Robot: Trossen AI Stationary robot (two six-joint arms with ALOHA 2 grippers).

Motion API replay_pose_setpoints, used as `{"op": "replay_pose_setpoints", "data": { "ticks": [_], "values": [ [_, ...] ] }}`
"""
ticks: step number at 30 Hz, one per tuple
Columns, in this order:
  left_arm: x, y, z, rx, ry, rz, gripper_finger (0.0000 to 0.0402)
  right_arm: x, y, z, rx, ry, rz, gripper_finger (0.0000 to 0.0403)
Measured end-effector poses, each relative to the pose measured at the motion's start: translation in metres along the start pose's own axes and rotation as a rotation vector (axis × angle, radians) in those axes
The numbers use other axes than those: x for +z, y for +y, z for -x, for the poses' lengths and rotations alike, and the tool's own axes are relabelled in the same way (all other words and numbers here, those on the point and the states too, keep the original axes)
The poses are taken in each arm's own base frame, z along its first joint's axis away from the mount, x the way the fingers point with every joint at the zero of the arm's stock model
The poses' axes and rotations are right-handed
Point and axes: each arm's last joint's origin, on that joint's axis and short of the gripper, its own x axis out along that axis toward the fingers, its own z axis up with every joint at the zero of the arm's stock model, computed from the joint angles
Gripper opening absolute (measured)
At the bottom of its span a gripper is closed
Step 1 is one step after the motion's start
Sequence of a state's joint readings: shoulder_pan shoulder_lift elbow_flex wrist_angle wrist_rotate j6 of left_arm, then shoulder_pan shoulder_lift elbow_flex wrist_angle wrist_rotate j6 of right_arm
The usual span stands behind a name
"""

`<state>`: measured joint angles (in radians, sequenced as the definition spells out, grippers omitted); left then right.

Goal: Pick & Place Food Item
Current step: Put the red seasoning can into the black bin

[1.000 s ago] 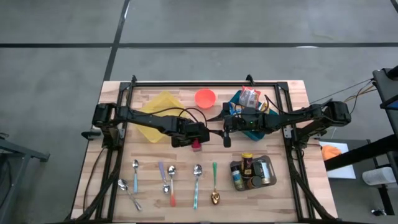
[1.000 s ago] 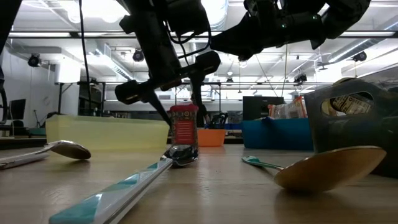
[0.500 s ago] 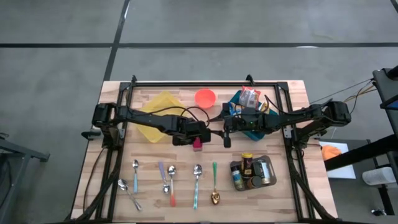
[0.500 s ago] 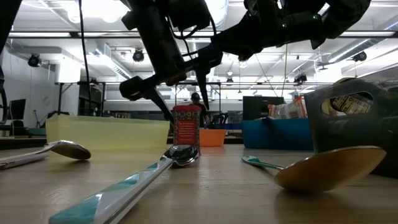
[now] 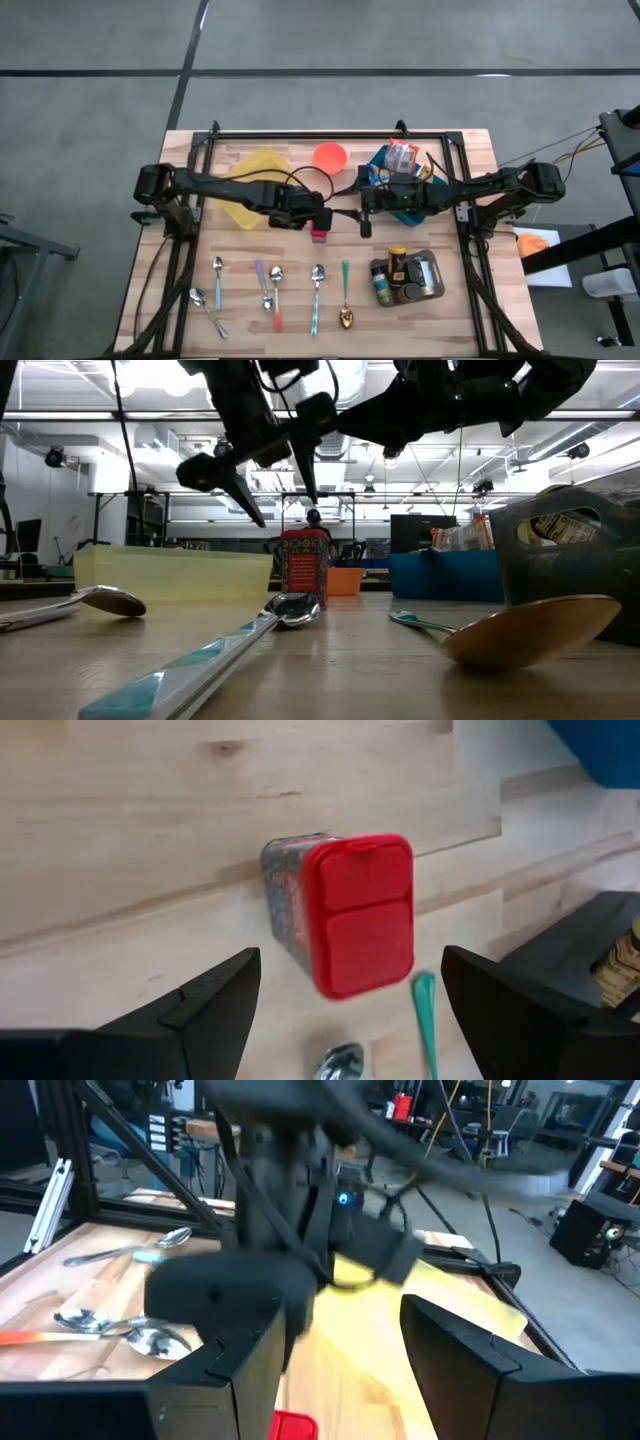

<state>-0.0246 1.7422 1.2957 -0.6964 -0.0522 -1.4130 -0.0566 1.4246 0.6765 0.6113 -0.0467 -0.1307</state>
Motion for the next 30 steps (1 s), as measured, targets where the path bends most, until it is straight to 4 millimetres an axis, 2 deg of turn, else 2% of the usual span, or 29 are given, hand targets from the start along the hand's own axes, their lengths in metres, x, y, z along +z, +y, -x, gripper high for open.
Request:
{"op": "replay_pose_setpoints", "data": {
  "ticks": [6, 22, 30],
  "values": [
    [-0.008, 0.003, 0.015, 0.015, -0.023, 0.001, 0.0314, -0.002, 0.000, 0.000, -0.003, 0.017, 0.000, 0.0196],
    [-0.030, 0.018, 0.032, 0.047, -0.121, 0.057, 0.0300, -0.002, 0.000, 0.000, -0.003, 0.015, 0.000, 0.0196],
    [-0.049, 0.037, 0.059, -0.052, -0.228, 0.009, 0.0300, -0.002, 0.000, 0.000, -0.002, 0.016, 0.000, 0.0196]
  ]
}}
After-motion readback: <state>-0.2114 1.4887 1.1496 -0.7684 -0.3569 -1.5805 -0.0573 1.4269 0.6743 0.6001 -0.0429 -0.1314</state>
